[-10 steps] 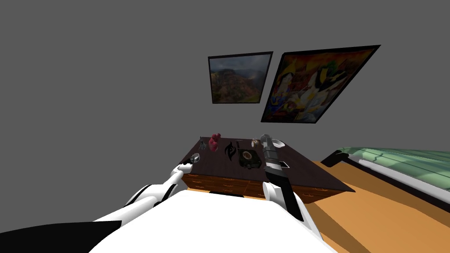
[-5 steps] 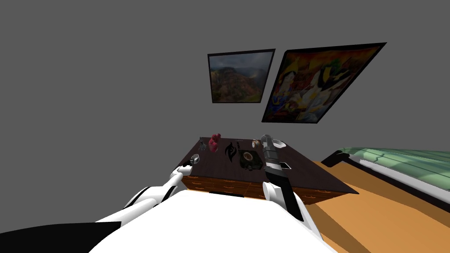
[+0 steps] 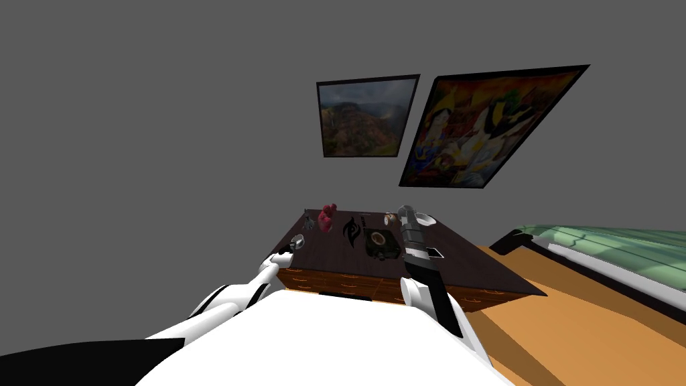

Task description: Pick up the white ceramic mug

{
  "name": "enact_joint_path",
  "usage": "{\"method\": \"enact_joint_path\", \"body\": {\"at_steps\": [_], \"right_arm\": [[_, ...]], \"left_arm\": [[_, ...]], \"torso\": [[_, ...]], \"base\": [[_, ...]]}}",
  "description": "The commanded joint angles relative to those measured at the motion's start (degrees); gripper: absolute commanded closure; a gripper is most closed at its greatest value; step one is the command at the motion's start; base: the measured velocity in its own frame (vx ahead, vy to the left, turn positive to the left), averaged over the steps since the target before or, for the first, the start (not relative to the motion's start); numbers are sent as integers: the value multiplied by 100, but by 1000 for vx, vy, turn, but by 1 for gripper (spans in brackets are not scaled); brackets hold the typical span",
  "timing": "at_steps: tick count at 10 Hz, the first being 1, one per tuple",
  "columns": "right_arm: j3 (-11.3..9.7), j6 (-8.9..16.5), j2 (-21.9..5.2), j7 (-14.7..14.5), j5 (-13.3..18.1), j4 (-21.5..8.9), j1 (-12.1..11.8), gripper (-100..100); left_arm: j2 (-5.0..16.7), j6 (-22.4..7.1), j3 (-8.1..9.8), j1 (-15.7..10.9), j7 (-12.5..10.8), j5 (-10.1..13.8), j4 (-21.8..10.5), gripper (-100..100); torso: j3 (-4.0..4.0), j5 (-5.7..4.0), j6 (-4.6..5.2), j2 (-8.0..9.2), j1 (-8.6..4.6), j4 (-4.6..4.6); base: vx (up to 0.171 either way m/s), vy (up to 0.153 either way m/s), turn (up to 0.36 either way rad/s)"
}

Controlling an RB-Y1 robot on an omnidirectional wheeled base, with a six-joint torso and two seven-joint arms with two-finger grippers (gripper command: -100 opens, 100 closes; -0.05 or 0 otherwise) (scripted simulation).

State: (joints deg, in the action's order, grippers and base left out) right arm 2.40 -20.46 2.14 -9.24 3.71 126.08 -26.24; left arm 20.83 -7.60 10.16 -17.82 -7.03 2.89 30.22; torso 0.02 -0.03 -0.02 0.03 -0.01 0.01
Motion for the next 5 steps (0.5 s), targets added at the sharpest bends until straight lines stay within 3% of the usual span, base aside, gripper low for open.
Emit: {"method": "enact_joint_path", "body": {"at_steps": [1,4,5], "right_arm": [[0,0,0,0,0,0,0,0],[0,0,0,0,0,0,1,0],[0,0,0,0,0,0,0,0]], "left_arm": [[77,-185,-23,-165,-13,44,-6,100],[77,-218,-29,-133,-12,52,53,100],[76,-212,-29,-136,-12,52,38,0]], "torso": [[0,0,0,0,0,0],[10,-2,-2,17,-9,3],[7,-2,-2,10,-4,4]], "base": [[-49,-34,20],[-37,-19,3],[0,0,0]]}}
